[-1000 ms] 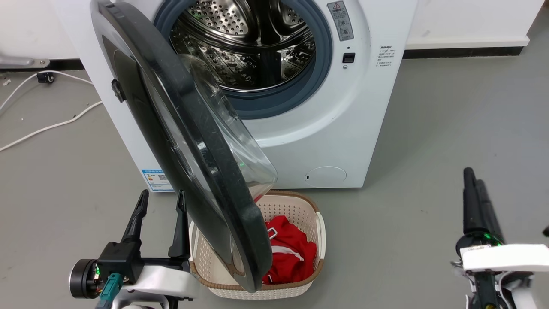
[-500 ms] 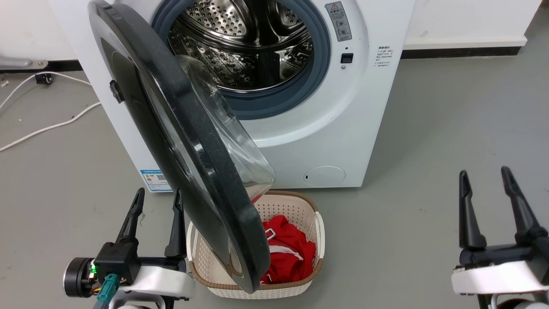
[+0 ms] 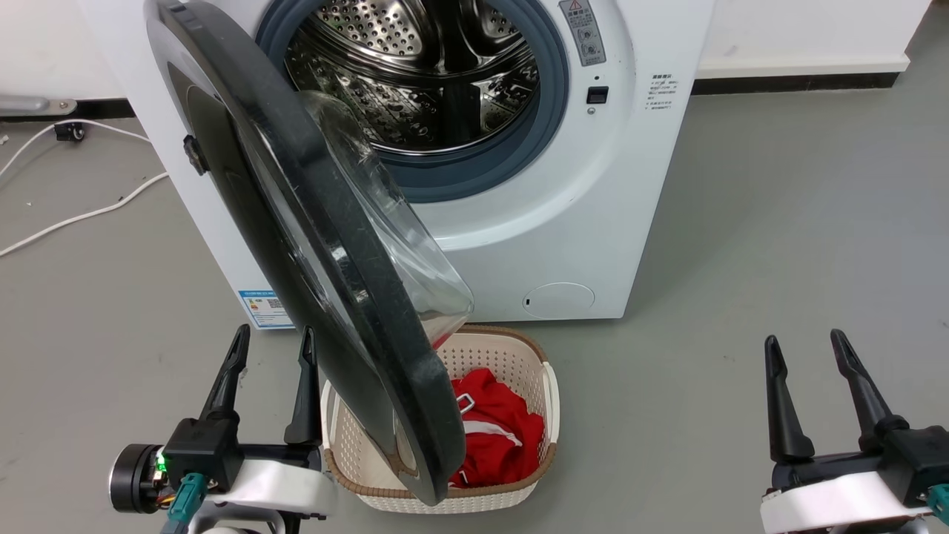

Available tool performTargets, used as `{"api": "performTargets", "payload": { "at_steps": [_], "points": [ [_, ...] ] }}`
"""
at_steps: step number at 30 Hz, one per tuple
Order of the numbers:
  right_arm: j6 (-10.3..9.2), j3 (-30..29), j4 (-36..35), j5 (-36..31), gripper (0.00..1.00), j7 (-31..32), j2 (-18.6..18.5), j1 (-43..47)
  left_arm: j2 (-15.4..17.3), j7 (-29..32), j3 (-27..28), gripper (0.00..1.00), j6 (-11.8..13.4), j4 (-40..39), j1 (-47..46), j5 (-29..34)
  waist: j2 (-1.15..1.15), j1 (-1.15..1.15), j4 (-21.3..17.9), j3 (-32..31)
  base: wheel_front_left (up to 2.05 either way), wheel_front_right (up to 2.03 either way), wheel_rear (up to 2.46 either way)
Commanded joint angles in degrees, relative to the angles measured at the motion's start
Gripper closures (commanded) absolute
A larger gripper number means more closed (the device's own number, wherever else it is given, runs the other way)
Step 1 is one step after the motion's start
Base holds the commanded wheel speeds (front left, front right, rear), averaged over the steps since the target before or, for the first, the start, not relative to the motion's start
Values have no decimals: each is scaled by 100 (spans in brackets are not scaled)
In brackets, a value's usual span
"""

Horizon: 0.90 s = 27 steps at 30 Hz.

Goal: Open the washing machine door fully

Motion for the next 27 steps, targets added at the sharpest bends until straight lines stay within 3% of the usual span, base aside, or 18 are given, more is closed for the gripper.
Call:
{"api": "performTargets", "payload": {
  "at_steps": [1, 6, 7, 8, 9, 10, 27],
  "points": [
    [-2, 22, 29, 60, 0, -23, 12, -24, -2, -13, -2, 0, -4, -3, -26, 8, 0, 0, -3, 10, 0, 0, 0],
    [-2, 61, 70, 101, 0, -58, 12, -87, -2, -13, 0, 0, 2, -27, -71, 6, 0, 0, -6, 48, 0, 0, 0],
    [-2, 65, 80, 106, 0, -51, 12, -96, -2, -13, 0, 7, 10, -44, -77, 5, 0, 0, -6, 55, 0, 0, 0],
    [-2, 68, 87, 104, 0, -57, 12, -100, -2, -13, -1, 56, 11, -46, -73, 8, 0, 0, -6, 59, 0, 0, 0],
    [-2, 71, 94, 112, 0, -59, 12, -102, -3, -13, -12, 93, 2, -62, -76, 20, 0, 0, -5, 62, 0, 0, 0],
    [-2, 71, 104, 113, 0, -63, 12, -107, -2, -13, -15, 100, -8, -77, -81, 31, 0, 0, -5, 65, 0, 0, 0],
    [-2, 88, 179, 192, 0, -97, 12, -137, -2, -13, 34, 100, 14, -590, -166, -58, 0, 0, -18, 104, 0, 0, 0]
  ]
}}
